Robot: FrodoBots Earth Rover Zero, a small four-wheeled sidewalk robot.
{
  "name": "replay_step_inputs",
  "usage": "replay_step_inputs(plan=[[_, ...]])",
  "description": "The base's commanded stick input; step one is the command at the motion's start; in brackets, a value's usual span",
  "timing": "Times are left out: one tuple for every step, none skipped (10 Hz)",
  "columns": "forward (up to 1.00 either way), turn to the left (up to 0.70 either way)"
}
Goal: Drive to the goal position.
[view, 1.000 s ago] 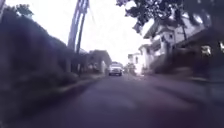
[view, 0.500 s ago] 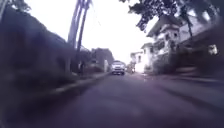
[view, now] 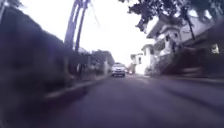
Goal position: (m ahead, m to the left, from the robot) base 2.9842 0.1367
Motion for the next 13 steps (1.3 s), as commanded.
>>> replay_step_inputs(plan=[[0.70,-0.35],[0.70,-0.27],[0.70,-0.13],[0.70,0.00],[0.70,0.00],[0.70,0.00],[0.70,0.00],[0.70,0.00],[0.70,0.00],[0.70,0.00],[0.70,0.00],[0.70,-0.02],[0.70,-0.12]])
